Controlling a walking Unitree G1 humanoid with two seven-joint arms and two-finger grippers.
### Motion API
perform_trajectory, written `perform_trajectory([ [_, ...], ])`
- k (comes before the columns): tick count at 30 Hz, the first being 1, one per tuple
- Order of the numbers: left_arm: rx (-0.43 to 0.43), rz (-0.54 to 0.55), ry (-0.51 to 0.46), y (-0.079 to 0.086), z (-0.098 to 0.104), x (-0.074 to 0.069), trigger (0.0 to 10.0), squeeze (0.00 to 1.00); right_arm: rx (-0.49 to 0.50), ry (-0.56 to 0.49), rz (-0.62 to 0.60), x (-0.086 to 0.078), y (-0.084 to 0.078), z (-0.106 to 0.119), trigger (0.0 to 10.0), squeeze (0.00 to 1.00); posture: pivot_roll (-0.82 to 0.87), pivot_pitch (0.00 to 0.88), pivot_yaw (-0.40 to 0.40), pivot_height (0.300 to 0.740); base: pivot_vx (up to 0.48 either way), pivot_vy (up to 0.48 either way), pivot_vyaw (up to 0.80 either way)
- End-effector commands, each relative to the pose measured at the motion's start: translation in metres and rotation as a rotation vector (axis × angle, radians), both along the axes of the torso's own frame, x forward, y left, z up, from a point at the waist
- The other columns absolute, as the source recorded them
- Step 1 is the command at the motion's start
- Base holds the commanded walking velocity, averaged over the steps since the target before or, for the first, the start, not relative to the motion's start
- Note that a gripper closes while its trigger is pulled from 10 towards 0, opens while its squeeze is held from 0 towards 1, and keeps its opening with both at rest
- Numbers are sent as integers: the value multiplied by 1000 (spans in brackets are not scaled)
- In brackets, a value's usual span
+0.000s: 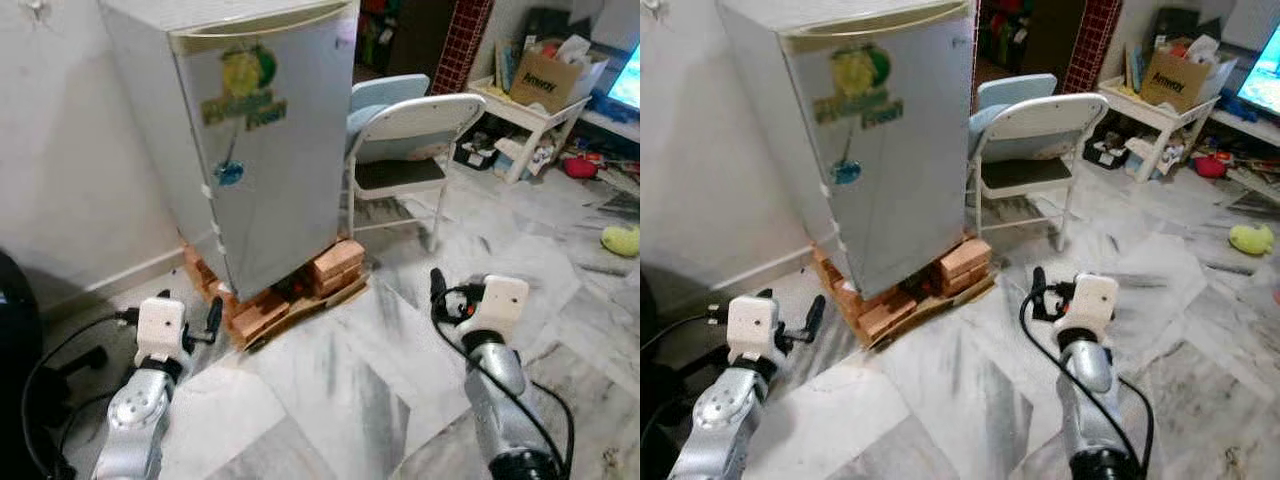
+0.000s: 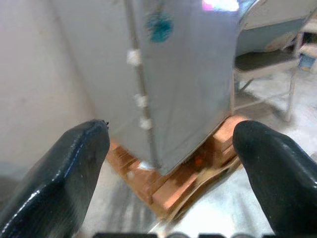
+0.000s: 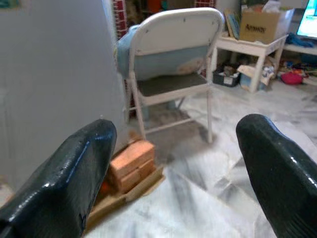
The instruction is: Restocking fridge
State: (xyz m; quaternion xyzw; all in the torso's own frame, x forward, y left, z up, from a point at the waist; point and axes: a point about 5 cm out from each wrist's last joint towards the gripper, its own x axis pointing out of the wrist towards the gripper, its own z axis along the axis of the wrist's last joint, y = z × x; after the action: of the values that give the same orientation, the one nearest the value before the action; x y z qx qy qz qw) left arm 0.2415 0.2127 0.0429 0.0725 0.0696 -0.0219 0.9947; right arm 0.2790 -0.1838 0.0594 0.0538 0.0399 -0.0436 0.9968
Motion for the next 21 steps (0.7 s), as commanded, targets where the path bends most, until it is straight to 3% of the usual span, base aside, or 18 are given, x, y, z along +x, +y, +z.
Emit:
perform_trajectory([
  [1, 3, -10, -24, -3, 6, 6, 10000, 0, -10, -14, -17, 1, -7, 4, 10000, 0, 34, 0, -18, 740, 251, 412, -800],
  [21, -7, -35, -28, -8, 5, 6, 10000, 0, -22, -19, -20, 3, -9, 6, 10000, 0, 34, 0, -24, 740, 332, 345, -51],
])
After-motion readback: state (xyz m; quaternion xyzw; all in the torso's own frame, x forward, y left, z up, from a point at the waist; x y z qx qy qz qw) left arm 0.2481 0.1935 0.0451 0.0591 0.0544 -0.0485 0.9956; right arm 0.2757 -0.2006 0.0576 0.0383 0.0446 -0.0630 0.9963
